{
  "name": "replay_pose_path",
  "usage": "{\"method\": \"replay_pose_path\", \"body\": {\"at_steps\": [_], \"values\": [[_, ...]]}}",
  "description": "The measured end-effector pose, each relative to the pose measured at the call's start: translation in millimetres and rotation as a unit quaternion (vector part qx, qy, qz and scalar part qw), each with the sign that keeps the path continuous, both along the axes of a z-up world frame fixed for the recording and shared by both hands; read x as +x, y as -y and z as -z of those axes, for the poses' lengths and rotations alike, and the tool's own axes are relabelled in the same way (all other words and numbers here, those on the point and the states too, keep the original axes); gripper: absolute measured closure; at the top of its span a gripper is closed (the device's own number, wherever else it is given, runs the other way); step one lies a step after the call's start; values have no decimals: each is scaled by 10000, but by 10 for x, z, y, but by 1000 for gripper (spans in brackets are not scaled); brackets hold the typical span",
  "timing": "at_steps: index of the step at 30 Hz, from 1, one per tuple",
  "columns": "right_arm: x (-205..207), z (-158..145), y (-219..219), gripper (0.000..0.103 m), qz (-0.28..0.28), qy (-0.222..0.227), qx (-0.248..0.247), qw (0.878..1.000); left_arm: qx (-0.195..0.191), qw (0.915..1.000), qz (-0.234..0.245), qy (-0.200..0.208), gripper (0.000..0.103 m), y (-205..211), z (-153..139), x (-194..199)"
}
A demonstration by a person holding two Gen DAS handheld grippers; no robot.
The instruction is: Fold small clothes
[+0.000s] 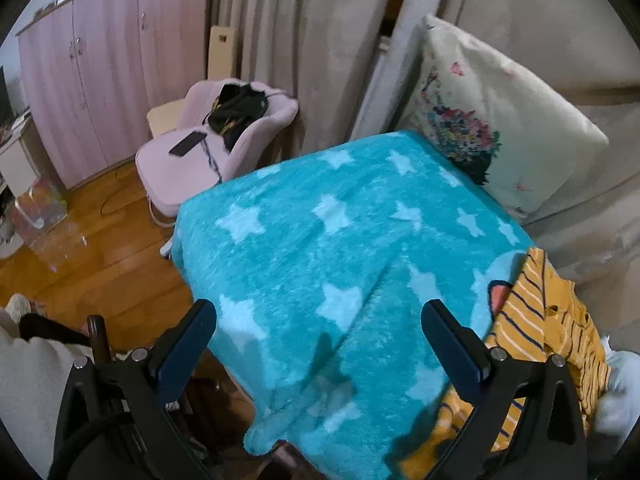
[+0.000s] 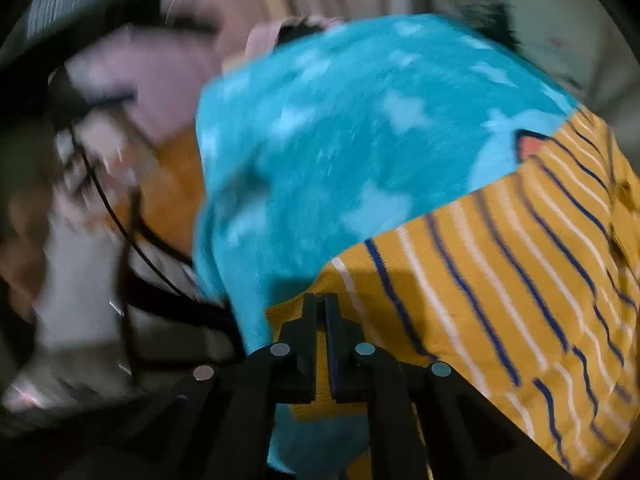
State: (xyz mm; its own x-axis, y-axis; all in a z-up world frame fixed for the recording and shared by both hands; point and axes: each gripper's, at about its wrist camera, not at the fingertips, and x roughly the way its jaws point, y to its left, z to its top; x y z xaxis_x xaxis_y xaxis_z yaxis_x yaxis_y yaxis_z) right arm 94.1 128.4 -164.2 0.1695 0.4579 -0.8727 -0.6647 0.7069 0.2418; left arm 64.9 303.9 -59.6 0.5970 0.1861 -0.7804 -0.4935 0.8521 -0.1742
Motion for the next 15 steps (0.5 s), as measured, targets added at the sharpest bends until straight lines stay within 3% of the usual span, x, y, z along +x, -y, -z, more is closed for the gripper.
{"method": "replay_pose_path", "body": {"at_steps": [4, 6, 9, 11, 12, 14, 15], "values": [[272, -548, 617, 102, 904, 172, 760, 9929, 73, 9996, 238, 117, 1, 184, -98, 60], [436, -771, 1052, 102, 1517, 308, 1006, 9828, 57, 9990, 425, 148, 1, 300, -119, 113], [664, -966, 1892, 102, 2621, 657, 962, 9580, 51, 9971, 739, 154, 1, 502, -125, 197], [790, -967, 2445, 101, 3390, 770, 662, 9353, 41, 9959, 898, 140, 1, 616, -109, 246], [781, -958, 2602, 98, 3550, 810, 484, 9301, 48, 9955, 942, 120, 1, 658, -95, 260], [707, -943, 2593, 98, 3435, 678, 507, 9353, 55, 9957, 928, 59, 1, 682, -54, 290], [654, -901, 2478, 97, 3198, 574, 521, 9443, 7, 9960, 890, 27, 1, 671, -29, 302]]}}
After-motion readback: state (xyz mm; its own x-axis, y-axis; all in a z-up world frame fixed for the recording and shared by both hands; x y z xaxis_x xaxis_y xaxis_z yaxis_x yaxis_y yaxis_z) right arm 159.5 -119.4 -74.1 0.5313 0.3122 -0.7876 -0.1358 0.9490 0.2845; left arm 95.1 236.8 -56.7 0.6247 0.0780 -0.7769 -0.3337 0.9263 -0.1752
